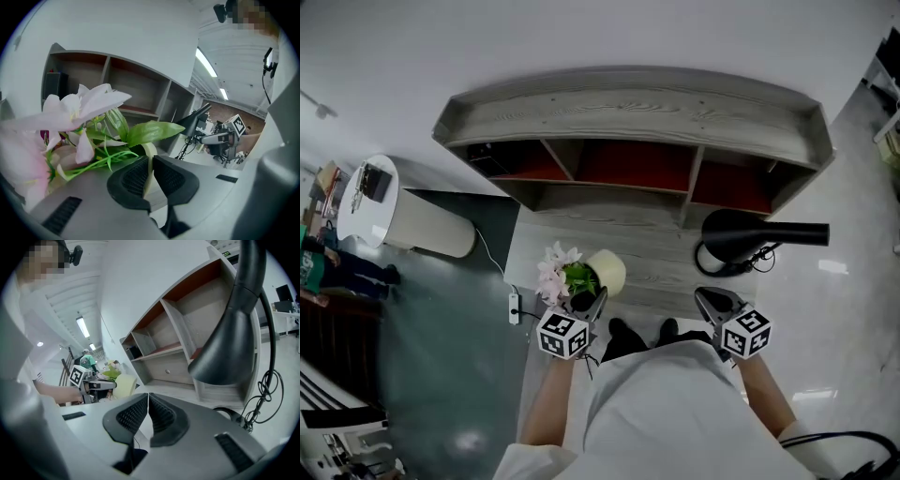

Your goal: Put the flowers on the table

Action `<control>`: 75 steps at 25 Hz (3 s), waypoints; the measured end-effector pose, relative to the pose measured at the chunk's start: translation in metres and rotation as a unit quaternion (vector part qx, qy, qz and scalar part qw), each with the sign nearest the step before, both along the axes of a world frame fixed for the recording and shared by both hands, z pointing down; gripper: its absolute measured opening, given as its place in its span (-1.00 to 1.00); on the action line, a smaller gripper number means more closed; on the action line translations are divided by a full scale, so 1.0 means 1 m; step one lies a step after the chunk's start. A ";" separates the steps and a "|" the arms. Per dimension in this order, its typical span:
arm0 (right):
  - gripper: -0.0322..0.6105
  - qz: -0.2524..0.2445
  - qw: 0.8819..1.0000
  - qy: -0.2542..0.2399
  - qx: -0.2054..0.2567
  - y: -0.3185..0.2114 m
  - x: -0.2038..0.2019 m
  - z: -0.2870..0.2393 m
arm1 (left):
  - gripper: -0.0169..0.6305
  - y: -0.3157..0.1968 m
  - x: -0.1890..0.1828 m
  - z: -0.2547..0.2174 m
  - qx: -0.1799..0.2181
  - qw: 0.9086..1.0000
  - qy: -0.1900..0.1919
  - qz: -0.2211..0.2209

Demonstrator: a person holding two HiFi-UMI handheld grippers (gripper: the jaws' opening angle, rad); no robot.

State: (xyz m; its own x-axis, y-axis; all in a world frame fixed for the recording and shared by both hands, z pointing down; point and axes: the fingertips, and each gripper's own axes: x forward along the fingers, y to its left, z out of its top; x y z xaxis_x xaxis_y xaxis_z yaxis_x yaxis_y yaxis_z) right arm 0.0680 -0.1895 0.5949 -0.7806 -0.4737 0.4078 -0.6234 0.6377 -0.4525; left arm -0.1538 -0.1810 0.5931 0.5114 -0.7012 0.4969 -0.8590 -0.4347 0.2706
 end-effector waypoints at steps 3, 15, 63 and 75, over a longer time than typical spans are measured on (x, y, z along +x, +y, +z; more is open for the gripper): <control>-0.84 0.020 1.000 -0.001 -0.008 -0.005 0.009 0.005 | -0.80 -0.017 0.014 0.011 -0.016 0.999 -0.012 0.031; -0.84 0.143 0.989 -0.005 -0.035 -0.016 0.008 0.014 | -0.80 -0.075 0.034 0.052 -0.053 0.983 -0.059 0.166; -0.84 0.427 0.897 0.015 -0.111 0.062 0.048 0.042 | -0.76 -0.211 0.136 0.261 0.020 0.754 -0.437 0.490; -0.84 0.386 0.919 0.009 -0.080 0.048 0.075 0.032 | -0.50 -0.195 0.131 0.217 0.027 0.795 -0.420 0.437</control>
